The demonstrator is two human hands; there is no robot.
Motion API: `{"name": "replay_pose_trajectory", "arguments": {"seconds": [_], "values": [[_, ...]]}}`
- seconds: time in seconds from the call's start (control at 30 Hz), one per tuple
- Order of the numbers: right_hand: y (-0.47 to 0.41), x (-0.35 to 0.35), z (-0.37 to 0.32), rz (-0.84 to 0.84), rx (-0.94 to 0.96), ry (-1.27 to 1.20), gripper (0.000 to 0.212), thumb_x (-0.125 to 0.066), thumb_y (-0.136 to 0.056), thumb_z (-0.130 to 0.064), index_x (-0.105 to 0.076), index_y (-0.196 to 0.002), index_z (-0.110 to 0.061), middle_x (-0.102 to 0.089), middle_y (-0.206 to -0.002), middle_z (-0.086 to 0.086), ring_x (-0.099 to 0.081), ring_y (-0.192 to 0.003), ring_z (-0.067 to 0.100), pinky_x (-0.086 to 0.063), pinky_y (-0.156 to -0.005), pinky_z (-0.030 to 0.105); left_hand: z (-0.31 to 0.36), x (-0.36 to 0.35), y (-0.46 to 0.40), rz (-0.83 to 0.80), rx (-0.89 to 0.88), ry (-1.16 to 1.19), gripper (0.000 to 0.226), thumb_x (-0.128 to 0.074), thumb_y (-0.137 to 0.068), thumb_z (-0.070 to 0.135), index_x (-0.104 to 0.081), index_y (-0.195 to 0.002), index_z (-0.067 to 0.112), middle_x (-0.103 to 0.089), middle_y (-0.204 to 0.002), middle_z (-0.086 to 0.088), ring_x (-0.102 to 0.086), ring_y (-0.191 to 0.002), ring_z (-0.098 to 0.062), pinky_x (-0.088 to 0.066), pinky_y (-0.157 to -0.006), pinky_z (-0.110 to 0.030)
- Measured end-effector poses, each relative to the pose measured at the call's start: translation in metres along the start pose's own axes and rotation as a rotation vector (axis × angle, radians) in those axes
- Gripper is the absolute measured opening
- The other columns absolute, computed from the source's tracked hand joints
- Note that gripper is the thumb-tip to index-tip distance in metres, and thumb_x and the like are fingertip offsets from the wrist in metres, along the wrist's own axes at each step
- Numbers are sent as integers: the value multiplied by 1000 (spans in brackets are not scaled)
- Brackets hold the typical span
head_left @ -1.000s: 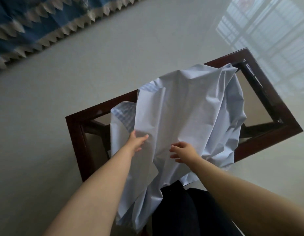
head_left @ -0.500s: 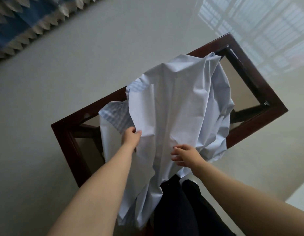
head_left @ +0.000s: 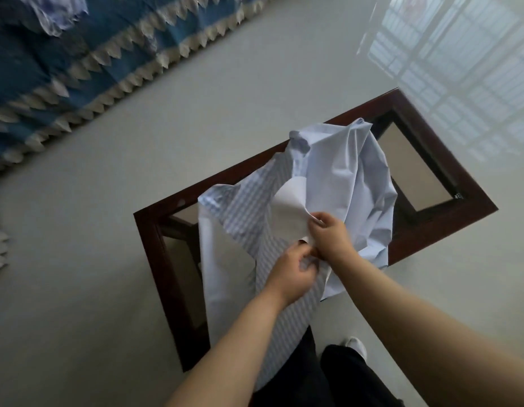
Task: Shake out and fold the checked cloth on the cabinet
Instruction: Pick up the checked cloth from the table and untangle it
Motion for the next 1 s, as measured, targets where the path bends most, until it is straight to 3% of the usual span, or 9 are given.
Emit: {"name": "replay_pose_trajectory", "arguments": {"seconds": [0.1, 0.23, 0.43, 0.57, 0.63, 0.7, 0.77, 0.87, 1.0], "values": [[30, 30, 5, -100, -25, -273, 16, -55, -91, -11, -68, -84, -19, -64, -80, 2, -56, -56, -4, -48, -51, 11, 12, 22, 24, 336, 284, 389, 16, -48, -95, 13, -61, -93, 22, -67, -99, -3, -63, -95, -20, -51, -83, -33], [88, 69, 1, -343, 110, -206, 19, -58, -90, -11, -70, -84, -25, -71, -83, -2, -65, -71, 6, -55, -67, 18, 40, 26, 41, 226, 451, 519, 52, -47, -79, 67, -49, -115, 29, -61, -107, 4, -59, -103, -18, -54, -84, -38], [163, 125, 10, -757, 176, -5, 27, -57, -93, -24, -58, -120, -20, -72, -106, 2, -70, -91, 14, -56, -86, 31, 107, -1, 77, 232, 242, 20, 15, -69, -83, 32, -60, -93, 26, -69, -95, 6, -63, -85, -8, -51, -73, -27], [165, 175, -16, -345, 485, 300, 63, -51, -92, -8, -23, -140, -39, -47, -140, 7, -65, -92, 19, -58, -71, 33, 140, -18, 125, -69, 156, -447, 13, -66, -84, 35, -66, -80, 23, -67, -78, 7, -61, -76, -9, -46, -64, -22], [173, 175, -38, -272, 814, 705, 87, -57, -86, -7, -7, -141, -52, -18, -156, 4, -46, -125, 29, -53, -90, 38, 151, -19, 151, -190, 182, -633, 19, -67, -82, 34, -62, -70, 19, -64, -69, 6, -57, -66, -9, -43, -56, -21], [188, 160, -53, -332, 1059, 1049, 77, -66, -82, -21, -24, -139, -50, -3, -159, 0, -11, -144, 33, -27, -111, 51, 160, -15, 173, -269, 217, -708, 24, -69, -79, 36, -58, -62, 23, -56, -56, 15, -49, -54, -1, -37, -49, -16], [205, 141, -59, -432, 1192, 1244, 47, -67, -80, -39, -53, -124, -40, -12, -159, -3, -3, -146, 28, -12, -115, 53, 169, -3, 194, -294, 240, -784, 25, -71, -78, 37, -58, -62, 22, -54, -54, 16, -47, -52, 0, -37, -48, -14], [213, 121, -60, -488, 1208, 1455, 34, -60, -84, -43, -58, -115, -30, -51, -136, -6, -36, -135, 21, -13, -117, 50, 177, 34, 221, -203, 261, -898, 23, -71, -78, 30, -56, -65, 19, -56, -64, 10, -51, -61, -9, -38, -55, -19], [192, 129, -69, -369, 1032, 1621, 33, -53, -88, -40, -57, -117, -24, -63, -116, -3, -55, -112, 20, -29, -104, 42, 177, 111, 265, 264, 328, -953, 25, -62, -86, 34, -57, -65, 21, -58, -67, 2, -54, -65, -17, -37, -55, -28]]}}
Point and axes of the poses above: each hand's wrist, its own y-axis away from the middle knuckle, its own x-axis out of the back of the hand, z = x × y, the point moved 4 cm from there along -y, towards the middle knuckle
